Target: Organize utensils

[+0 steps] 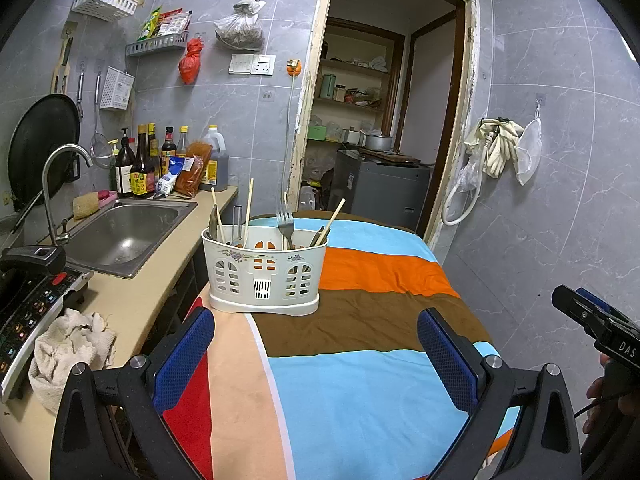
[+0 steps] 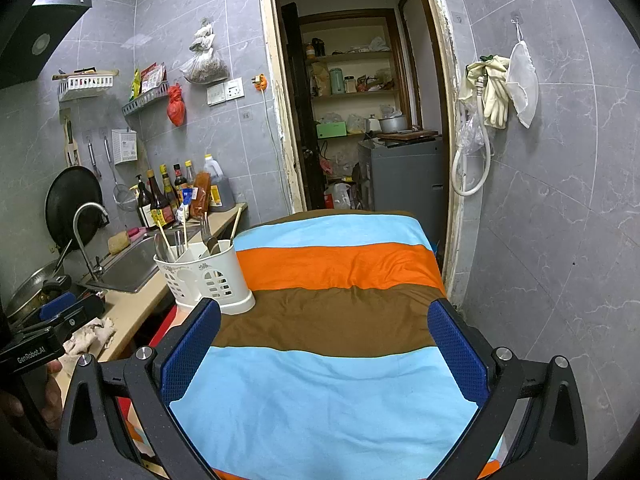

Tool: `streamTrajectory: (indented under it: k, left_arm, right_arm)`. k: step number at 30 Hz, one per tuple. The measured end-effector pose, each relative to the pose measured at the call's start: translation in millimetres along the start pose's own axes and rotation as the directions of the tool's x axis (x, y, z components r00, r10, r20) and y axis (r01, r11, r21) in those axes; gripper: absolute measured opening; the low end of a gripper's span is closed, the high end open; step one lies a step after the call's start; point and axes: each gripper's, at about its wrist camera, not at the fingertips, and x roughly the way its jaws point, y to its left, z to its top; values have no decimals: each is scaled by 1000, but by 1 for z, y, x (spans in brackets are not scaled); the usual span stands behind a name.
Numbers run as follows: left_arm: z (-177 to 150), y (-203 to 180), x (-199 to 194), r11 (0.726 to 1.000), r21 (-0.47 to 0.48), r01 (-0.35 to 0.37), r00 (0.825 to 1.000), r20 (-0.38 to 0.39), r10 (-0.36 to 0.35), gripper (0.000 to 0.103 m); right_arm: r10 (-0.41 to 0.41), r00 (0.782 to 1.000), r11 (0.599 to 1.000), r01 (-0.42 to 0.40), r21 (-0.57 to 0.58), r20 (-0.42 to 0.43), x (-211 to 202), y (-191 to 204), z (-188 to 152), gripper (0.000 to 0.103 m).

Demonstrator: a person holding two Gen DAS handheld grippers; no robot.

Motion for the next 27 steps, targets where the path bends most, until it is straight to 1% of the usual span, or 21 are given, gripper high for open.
streamTrajectory:
  k: [27]
  left_arm:
    - [1, 3, 1, 1000, 2, -1, 1000, -1, 1, 102]
  right_arm:
    - [0, 1000, 1000, 0, -3, -3, -1, 0, 1, 102]
